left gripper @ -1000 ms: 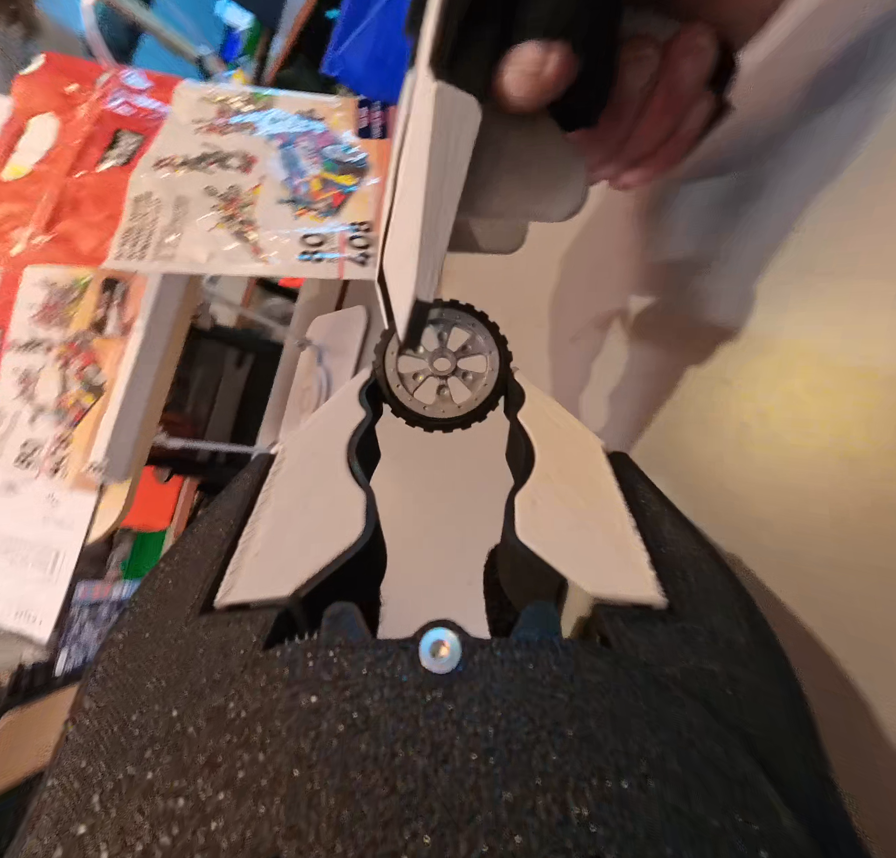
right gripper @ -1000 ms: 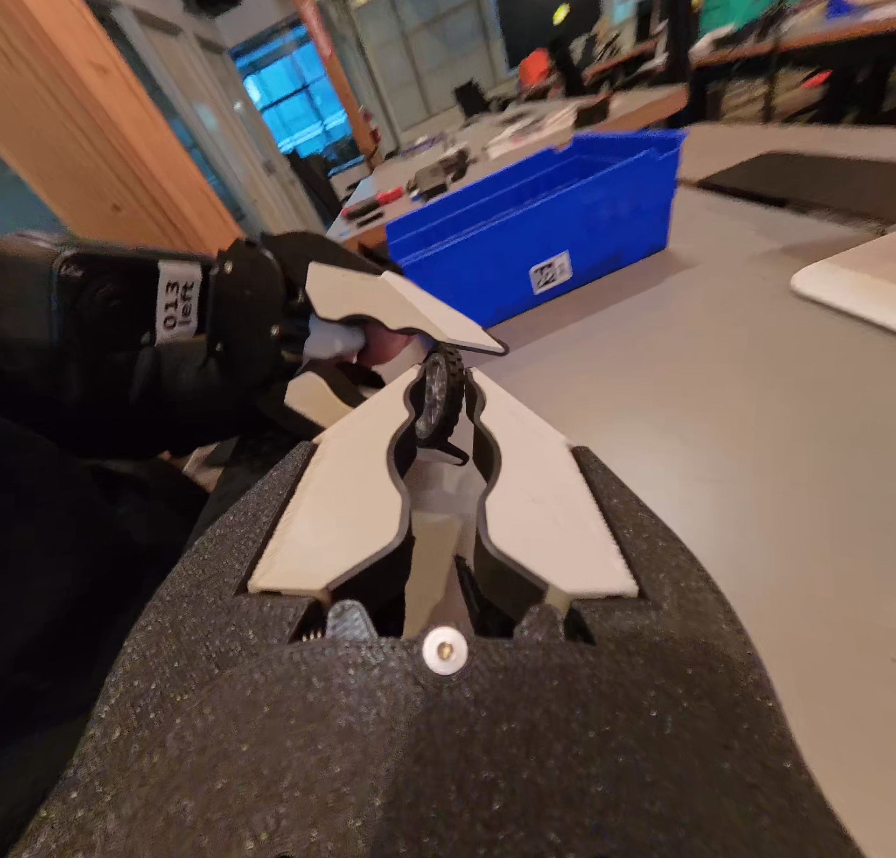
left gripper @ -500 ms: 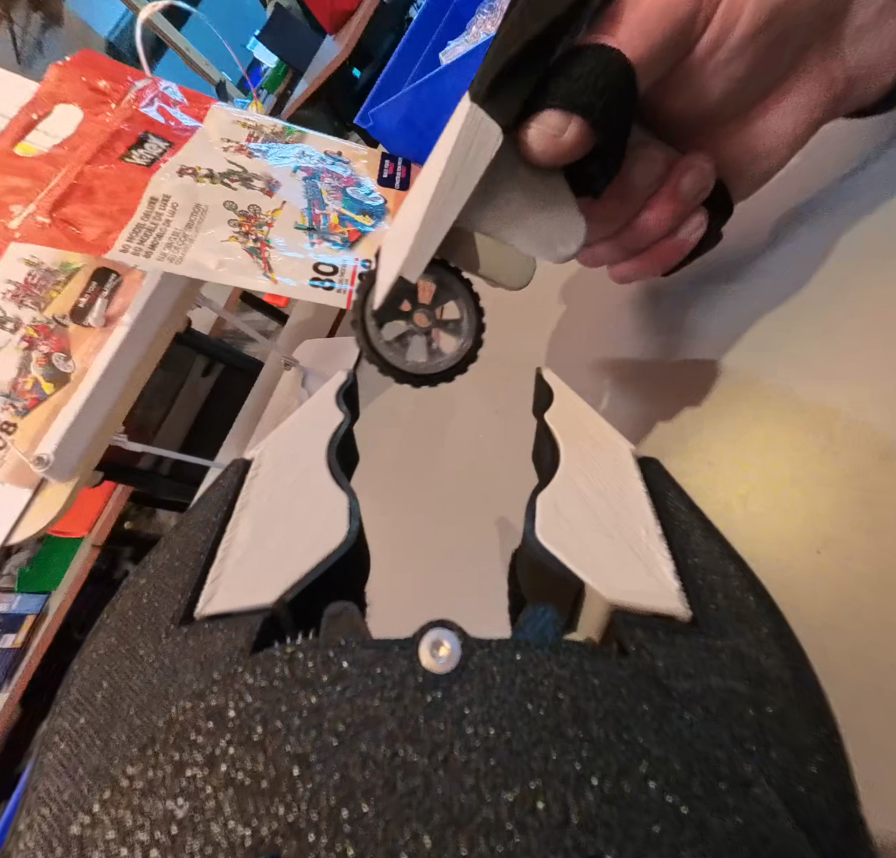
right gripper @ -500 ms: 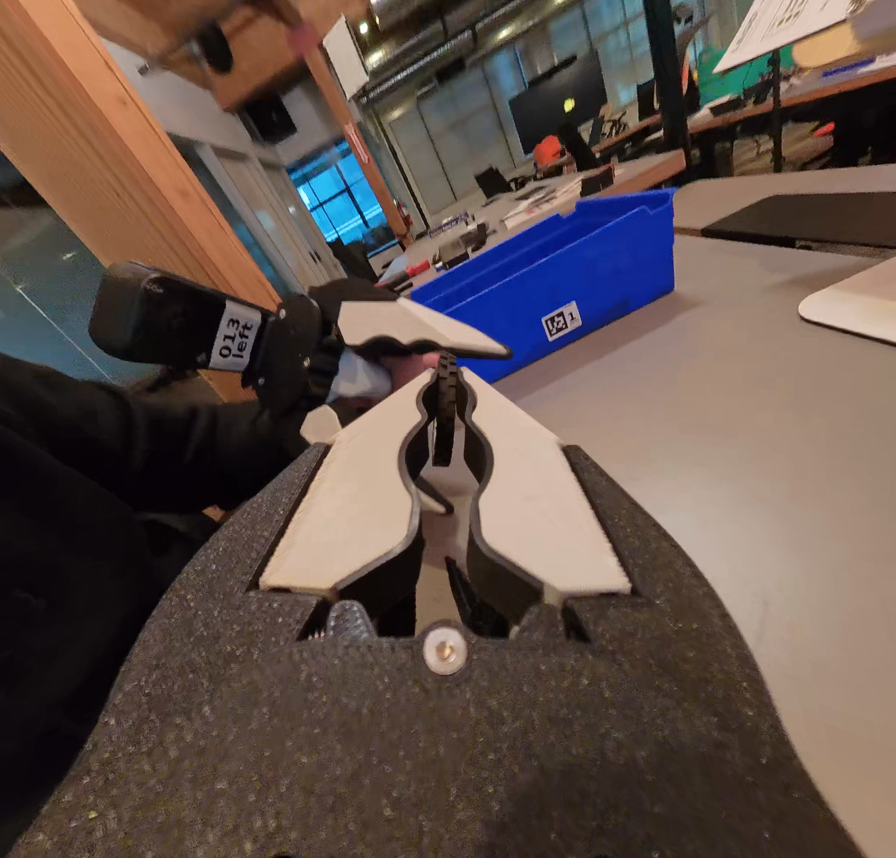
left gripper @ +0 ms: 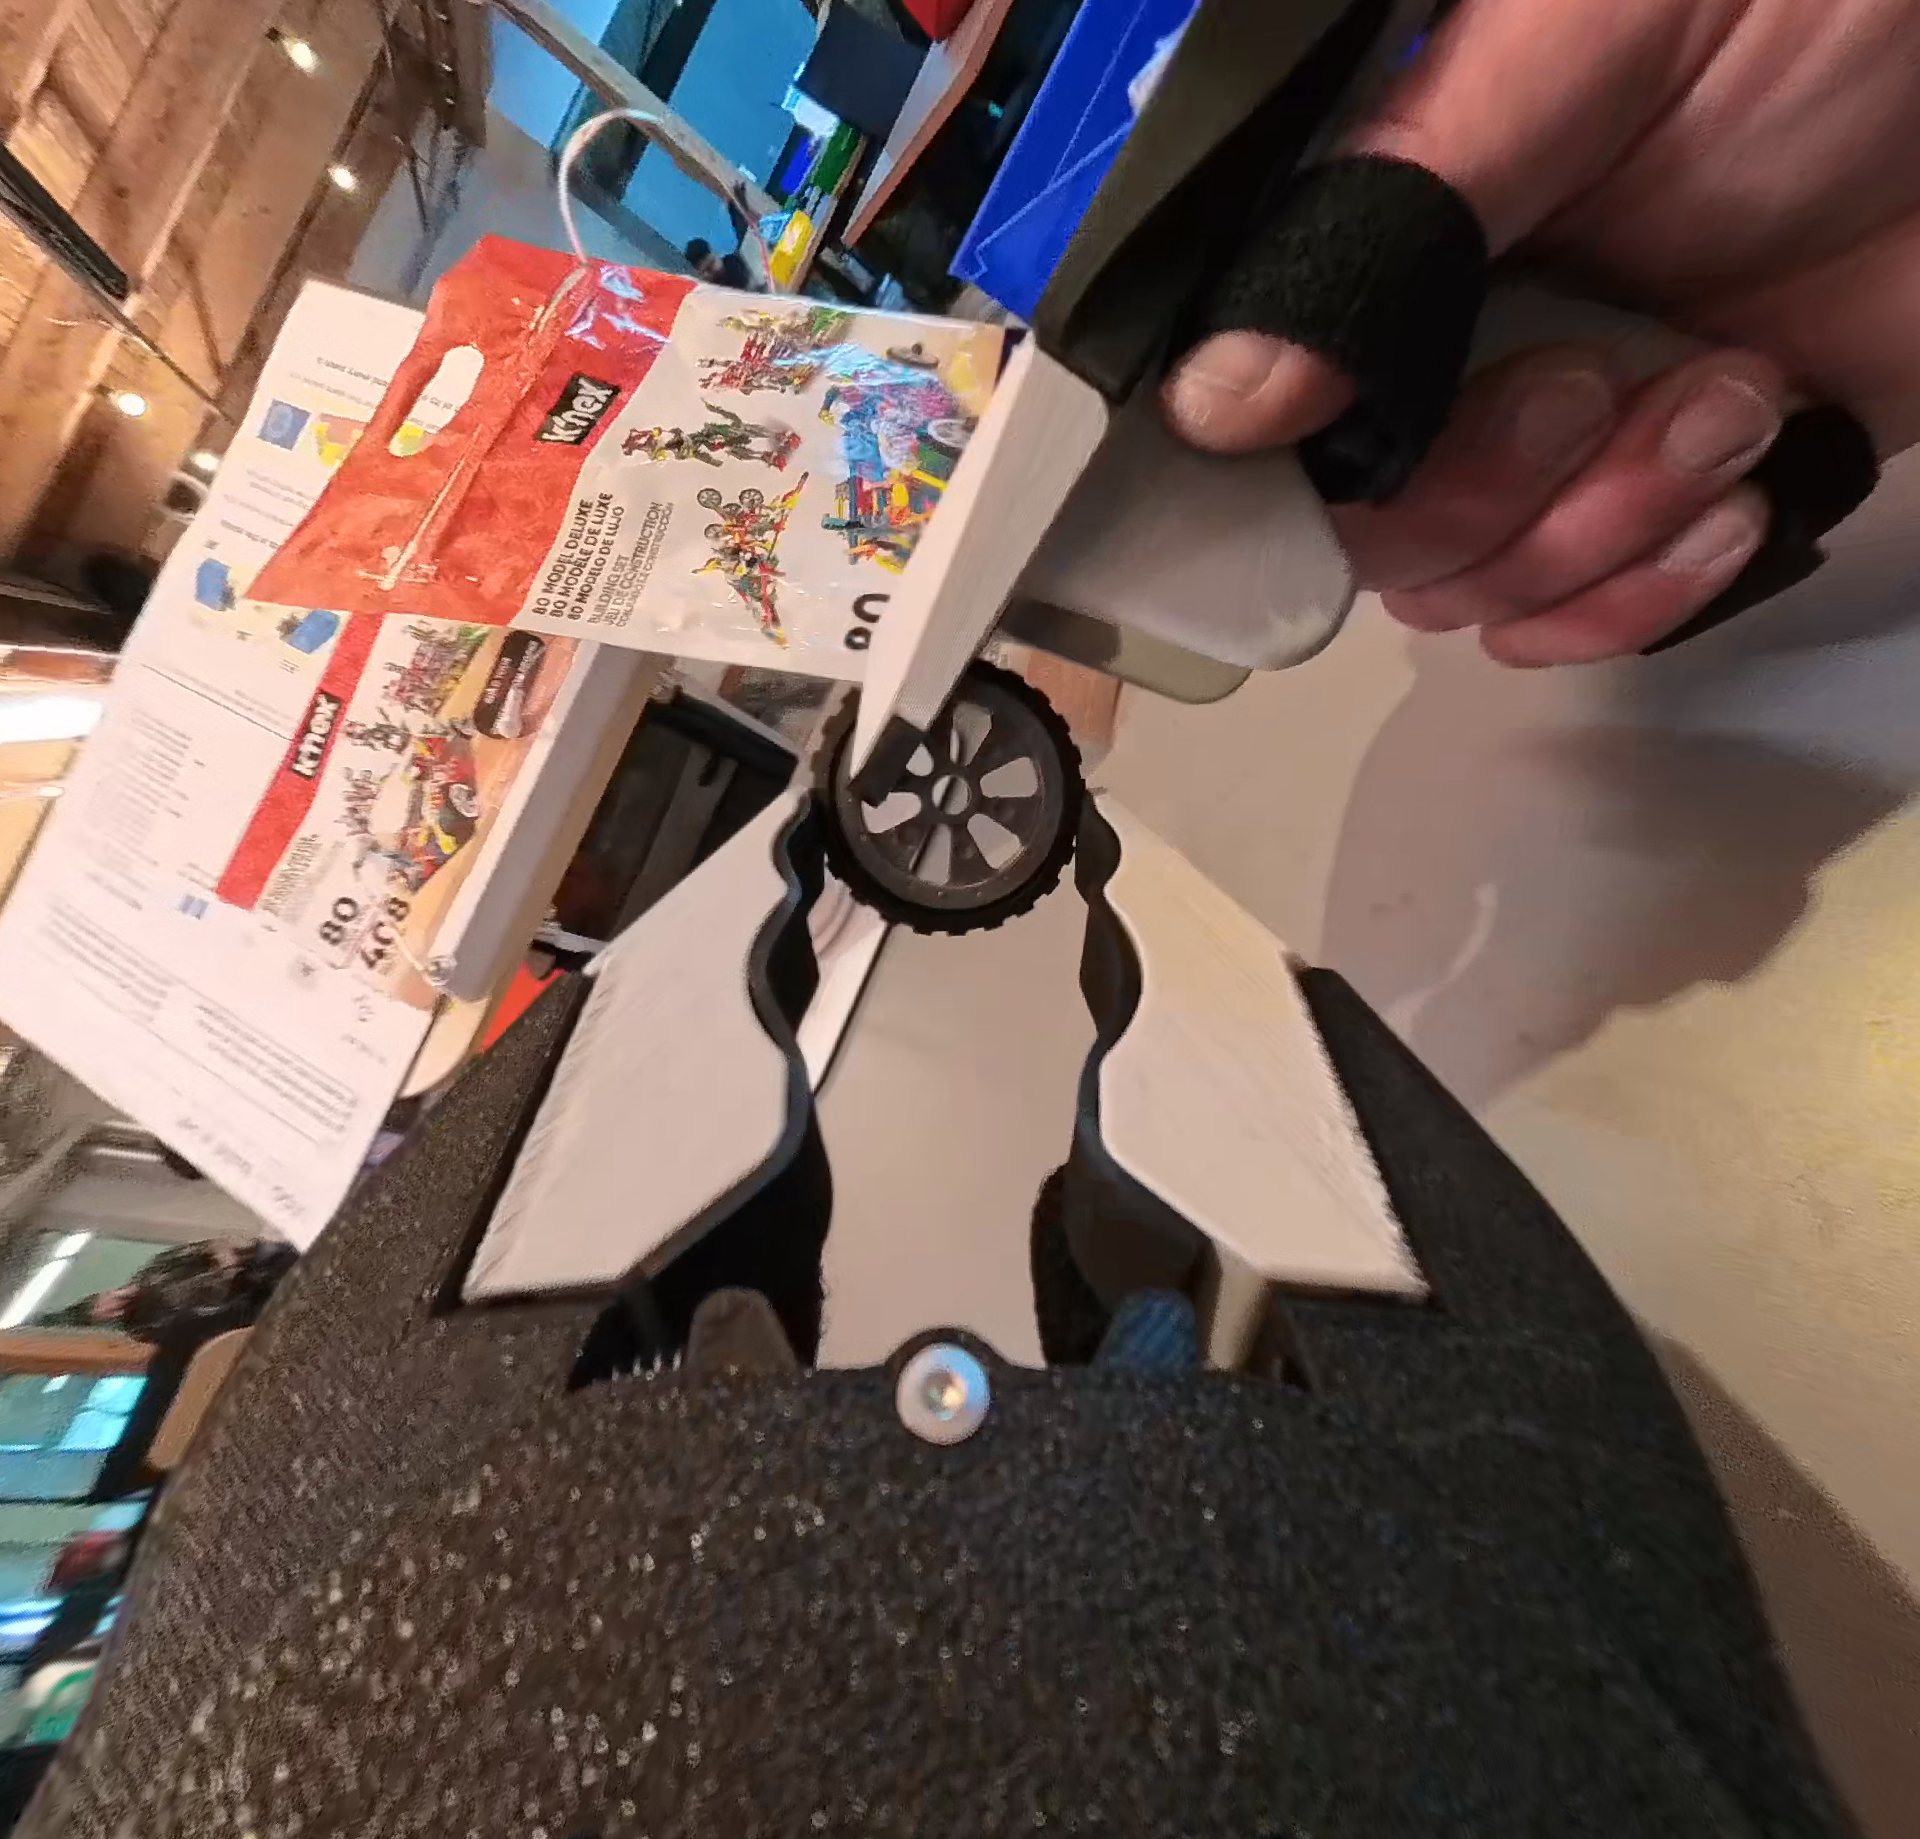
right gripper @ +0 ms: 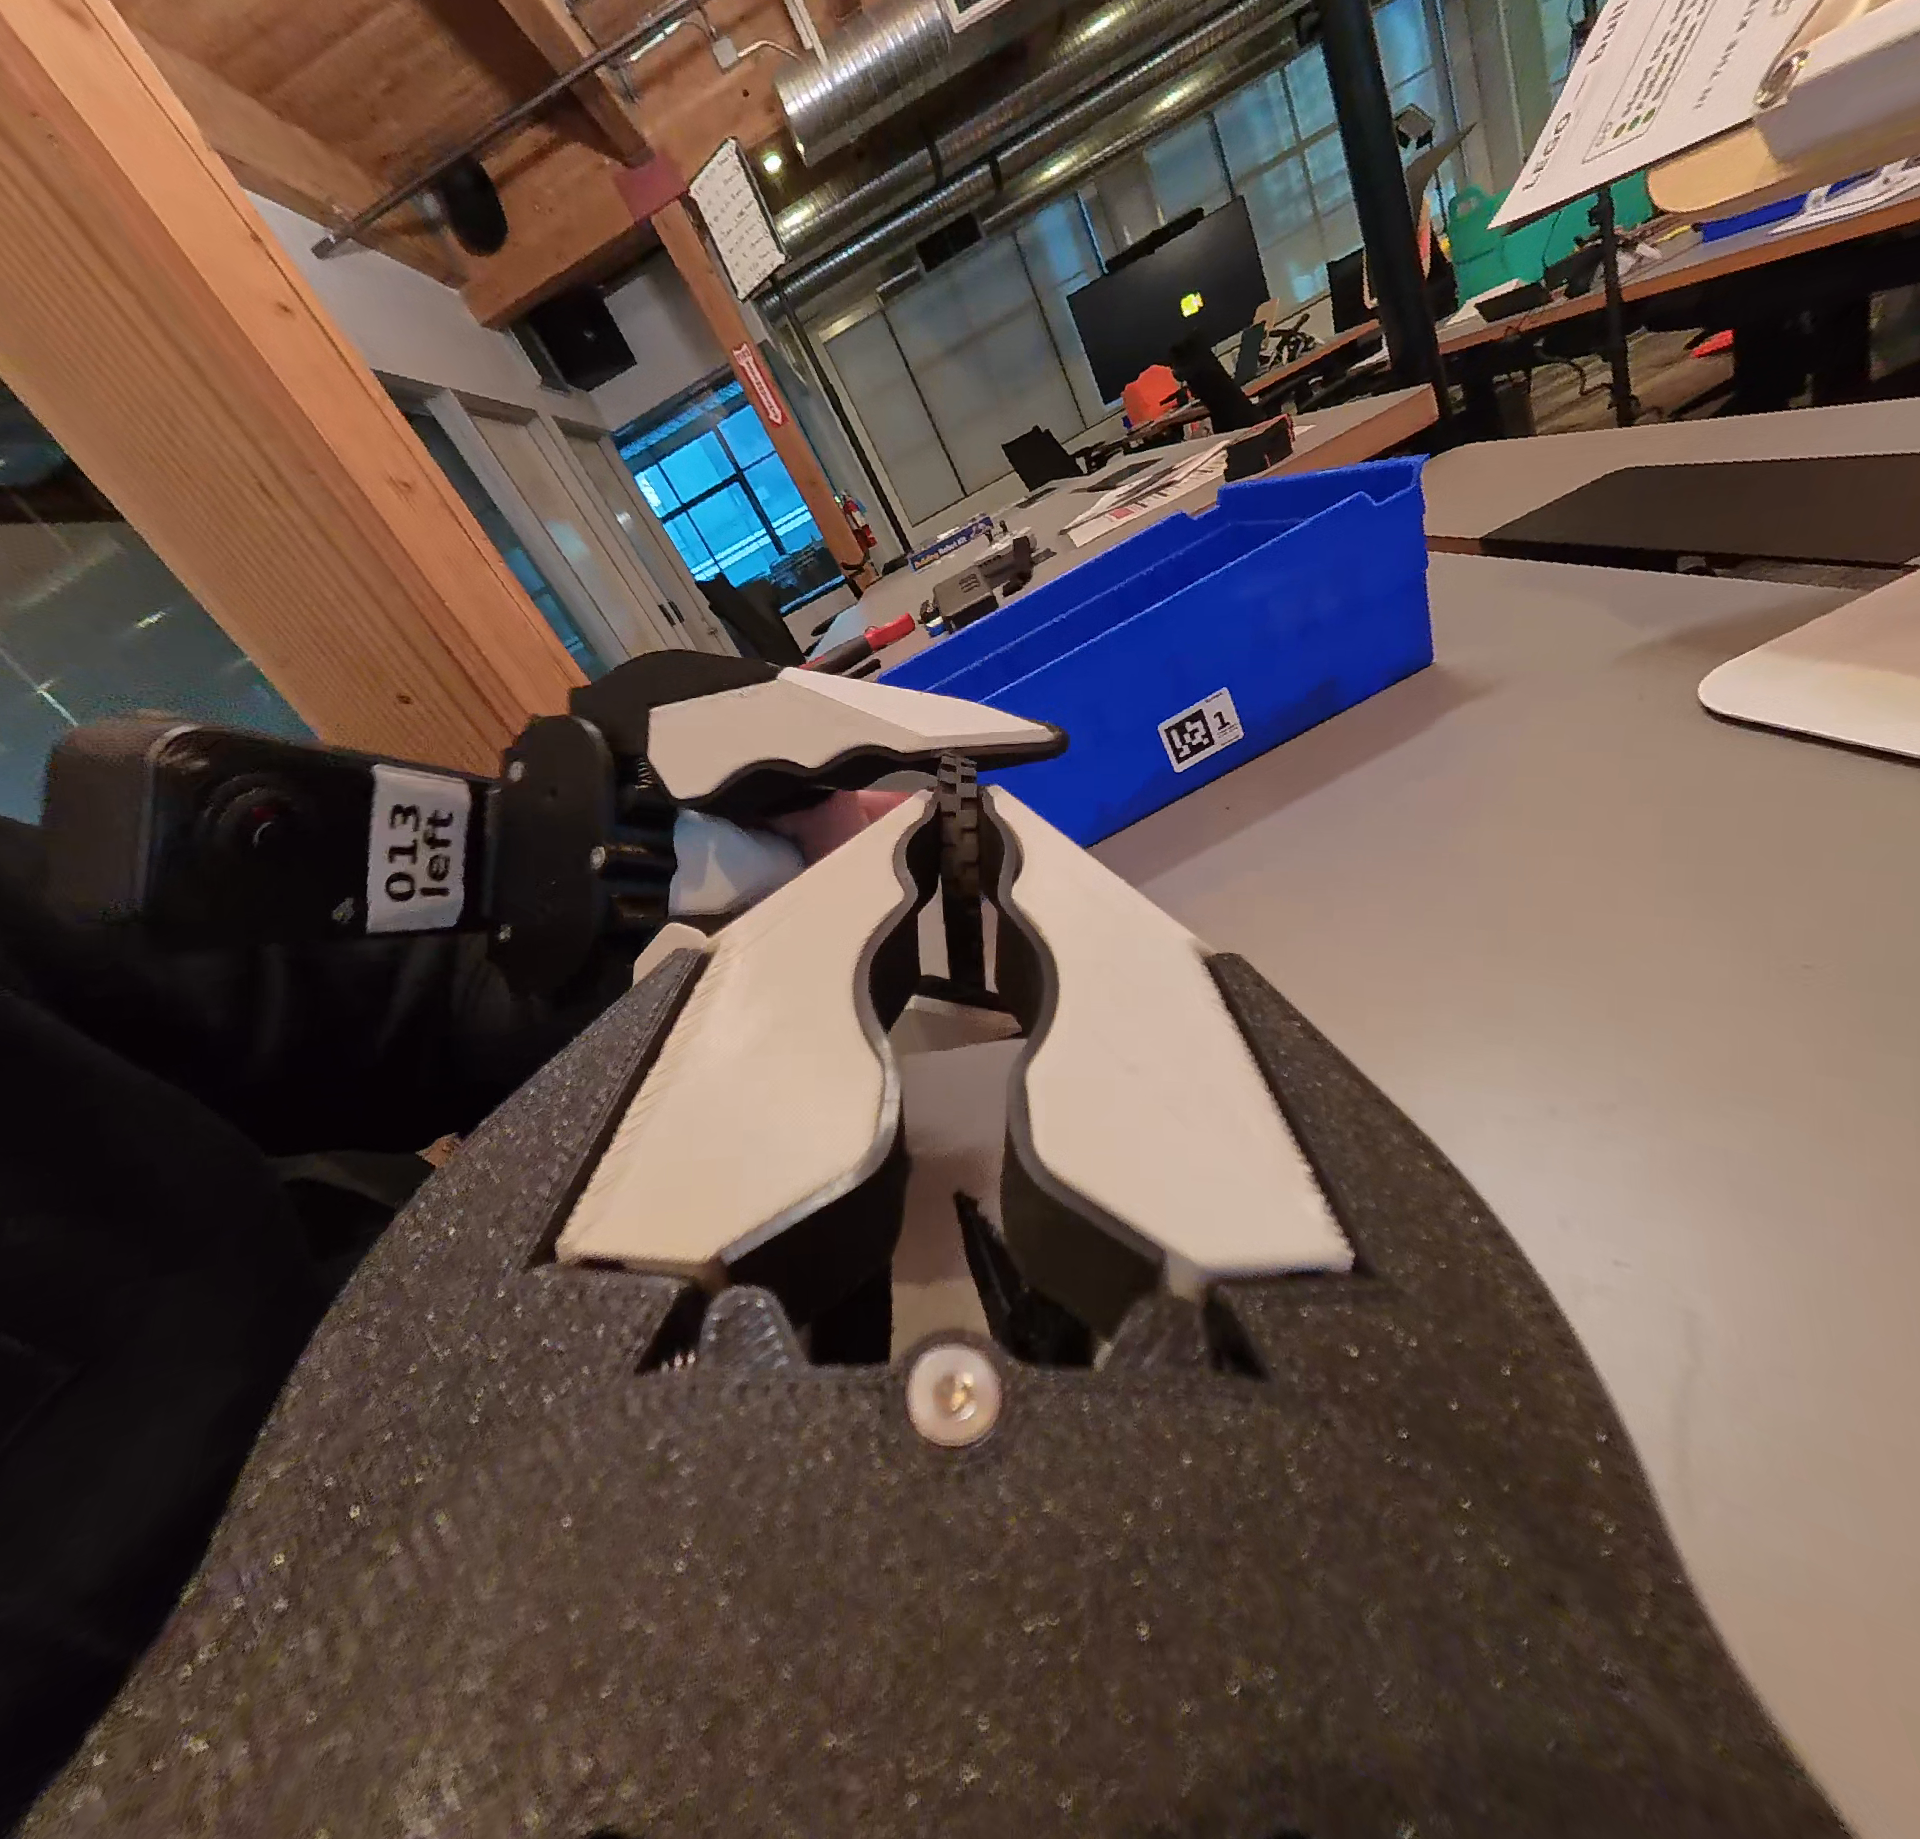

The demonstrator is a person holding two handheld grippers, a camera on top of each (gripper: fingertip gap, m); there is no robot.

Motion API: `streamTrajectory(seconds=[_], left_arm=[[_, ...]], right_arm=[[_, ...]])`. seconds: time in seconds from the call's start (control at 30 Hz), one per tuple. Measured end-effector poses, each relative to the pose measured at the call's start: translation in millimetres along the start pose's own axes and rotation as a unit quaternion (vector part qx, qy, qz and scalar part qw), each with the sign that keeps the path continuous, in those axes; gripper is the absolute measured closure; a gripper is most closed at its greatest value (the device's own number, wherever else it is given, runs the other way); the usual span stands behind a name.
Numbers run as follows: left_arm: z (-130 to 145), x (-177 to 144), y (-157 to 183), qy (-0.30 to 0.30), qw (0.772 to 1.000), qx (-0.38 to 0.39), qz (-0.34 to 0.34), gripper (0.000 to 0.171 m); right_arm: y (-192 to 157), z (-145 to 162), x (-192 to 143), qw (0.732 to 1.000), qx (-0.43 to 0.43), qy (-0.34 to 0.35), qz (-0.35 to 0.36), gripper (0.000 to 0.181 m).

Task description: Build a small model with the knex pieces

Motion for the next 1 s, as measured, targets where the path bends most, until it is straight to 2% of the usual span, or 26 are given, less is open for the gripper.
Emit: streamTrajectory(seconds=[0.17, 0.3, 0.53, 0.6, 0.7, 0.77, 0.87, 1.0], left_arm=[[-6, 8, -5, -0.040, 0.997, 0.066, -0.032, 0.128], [-13, 16, -7, -0.036, 0.996, 0.076, -0.027, 0.128], [-16, 15, -12, 0.033, 0.999, -0.017, 0.035, 0.124], [-10, 15, -18, 0.024, 0.998, -0.043, 0.027, 0.113], [-13, 16, -17, 0.039, 0.996, -0.066, 0.034, 0.115], [-18, 17, -14, 0.042, 0.997, -0.057, 0.028, 0.116], [-21, 16, -15, 0.046, 0.998, -0.042, 0.008, 0.130], [-20, 16, -15, 0.033, 0.999, -0.029, 0.003, 0.133]], right_arm=[[2, -6, -3, 0.999, -0.004, 0.017, 0.032, 0.176], [5, -14, -11, 0.998, 0.001, 0.038, 0.042, 0.176], [4, -18, -15, 0.998, 0.003, 0.058, 0.023, 0.177], [6, -26, -22, 0.996, 0.011, 0.089, 0.019, 0.177], [7, -33, -28, 0.994, 0.014, 0.105, 0.017, 0.177], [6, -30, -26, 0.995, 0.016, 0.100, 0.013, 0.177], [5, -29, -24, 0.995, 0.015, 0.097, 0.011, 0.177], [5, -28, -23, 0.995, 0.006, 0.095, 0.016, 0.177]])
Point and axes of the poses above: each gripper's, where its closed fingertips meet, x out along the fingers, z out of its underside, y = z × x across the jaws, the point moved 4 cm from there along -x, back along the fingers, and after that the axes turned 1 degree about -y, right-handed, at the moved point
